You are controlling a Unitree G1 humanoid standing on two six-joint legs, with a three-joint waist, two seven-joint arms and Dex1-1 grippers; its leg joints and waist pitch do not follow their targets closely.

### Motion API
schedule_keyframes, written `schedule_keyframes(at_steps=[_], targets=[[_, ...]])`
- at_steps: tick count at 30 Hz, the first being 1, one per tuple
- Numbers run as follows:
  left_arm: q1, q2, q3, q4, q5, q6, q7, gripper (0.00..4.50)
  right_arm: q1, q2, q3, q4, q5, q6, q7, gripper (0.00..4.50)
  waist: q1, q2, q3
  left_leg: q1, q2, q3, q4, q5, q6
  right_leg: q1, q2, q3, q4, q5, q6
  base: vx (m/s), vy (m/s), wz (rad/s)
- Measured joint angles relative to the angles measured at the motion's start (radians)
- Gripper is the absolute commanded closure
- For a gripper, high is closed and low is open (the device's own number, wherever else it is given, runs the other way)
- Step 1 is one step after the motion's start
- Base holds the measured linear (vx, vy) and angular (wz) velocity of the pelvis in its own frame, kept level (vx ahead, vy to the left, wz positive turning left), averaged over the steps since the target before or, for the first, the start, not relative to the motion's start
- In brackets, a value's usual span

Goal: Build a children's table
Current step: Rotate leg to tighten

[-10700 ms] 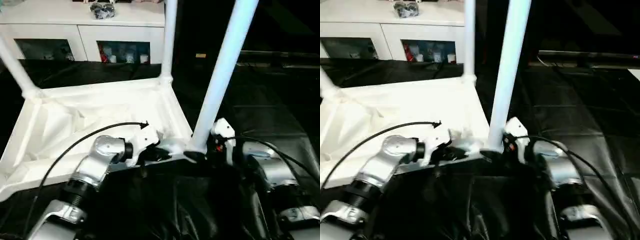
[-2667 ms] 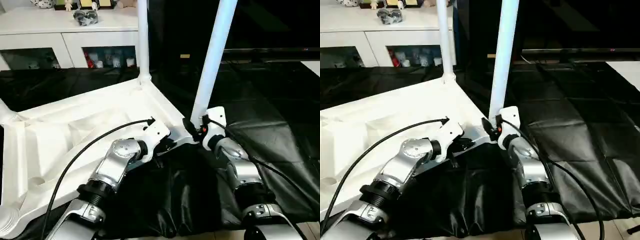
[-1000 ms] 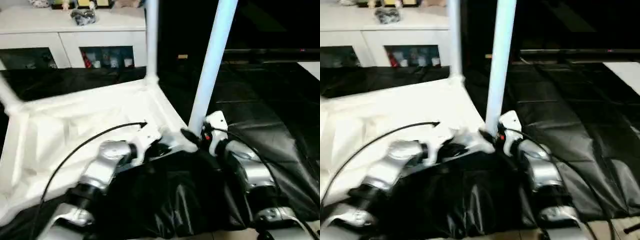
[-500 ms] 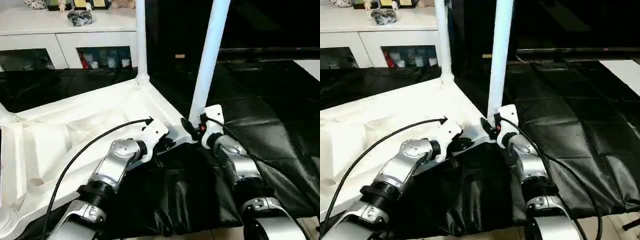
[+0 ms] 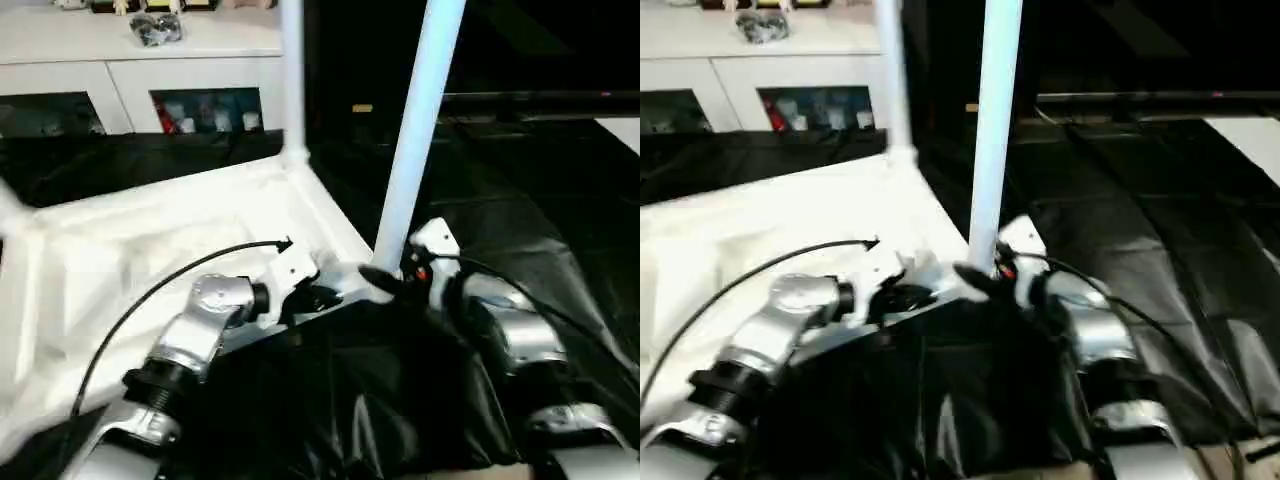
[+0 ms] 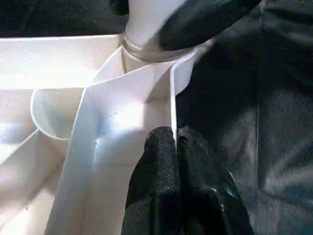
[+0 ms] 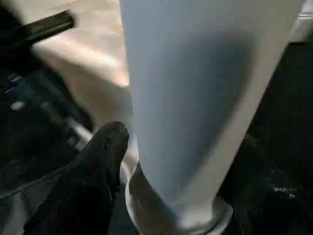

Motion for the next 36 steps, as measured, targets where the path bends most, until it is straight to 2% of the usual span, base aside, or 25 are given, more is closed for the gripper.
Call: schedule_keyframes(at_steps=[6,11,13,19,23,27,30,36], targets=[[0.002,0.027,-0.017,-0.008,-0.014,-0.009,-0.073,4.5,0.022,-0.072,0.042,-0.076,0.019,0.06,0.139,1.5,0.02,0.0,0.0,0.0,0.0,0.001,0.001,-0.001,-0.001,0.0,0.0,0.0,0.0,0.0,0.0,0.0,0.0,0.0],[0.003,0.03,-0.023,-0.007,-0.015,-0.012,-0.093,4.5,0.029,-0.088,0.049,-0.092,0.016,0.072,0.163,1.8,0.02,0.0,0.0,0.0,0.0,0.002,0.002,-0.001,-0.001,0.001,0.0,0.002,0.0,0.0,0.0,0.0,0.0,0.0],[0.003,0.031,-0.023,-0.007,-0.015,-0.013,-0.097,4.5,0.029,-0.089,0.049,-0.093,0.016,0.072,0.163,2.06,0.02,0.0,0.0,0.0,0.0,0.002,0.002,-0.001,-0.001,0.002,0.0,0.002,0.0,0.0,0.0,0.0,0.0,0.0],[0.006,0.035,-0.023,-0.007,-0.024,-0.018,-0.109,4.5,0.037,-0.092,0.05,-0.114,0.016,0.082,0.163,2.4,0.02,0.001,0.0,0.0,0.0,0.002,0.001,-0.001,-0.001,0.002,0.0,0.001,0.0,0.0,0.0,0.0,0.0,0.0],[0.006,0.03,-0.021,-0.003,-0.024,-0.017,-0.103,4.5,0.045,-0.085,0.043,-0.117,0.016,0.078,0.142,2.46,0.02,0.0,0.0,0.001,0.0,0.002,0.001,0.0,-0.001,0.002,0.0,0.001,0.0,0.0,0.0,0.0,0.0,0.0],[0.006,0.011,-0.005,0.006,-0.012,-0.003,-0.035,4.5,0.057,-0.023,0.008,-0.092,0.01,0.049,0.015,2.52,0.009,0.0,-0.001,0.002,0.0,0.002,0.002,-0.001,-0.001,0.003,0.0,0.002,0.0,0.0,0.0,0.0,0.0,0.0],[0.006,-0.014,0.007,0.007,0.007,0.017,0.04,4.5,0.054,0.039,-0.018,-0.064,-0.008,0.032,-0.12,2.53,-0.008,0.0,-0.001,0.002,0.0,0.002,0.002,-0.001,-0.001,0.003,-0.001,0.003,-0.001,-0.004,0.006,0.0,0.0,0.0],[0.005,-0.096,0.028,0.007,0.051,0.081,0.217,4.5,0.002,0.173,-0.073,0.035,-0.041,0.01,-0.417,2.55,-0.032,-0.002,-0.001,0.003,-0.001,0.0,0.004,-0.001,-0.001,0.001,-0.001,0.002,-0.003,-0.005,0.008,-0.009,0.002,-0.01]])
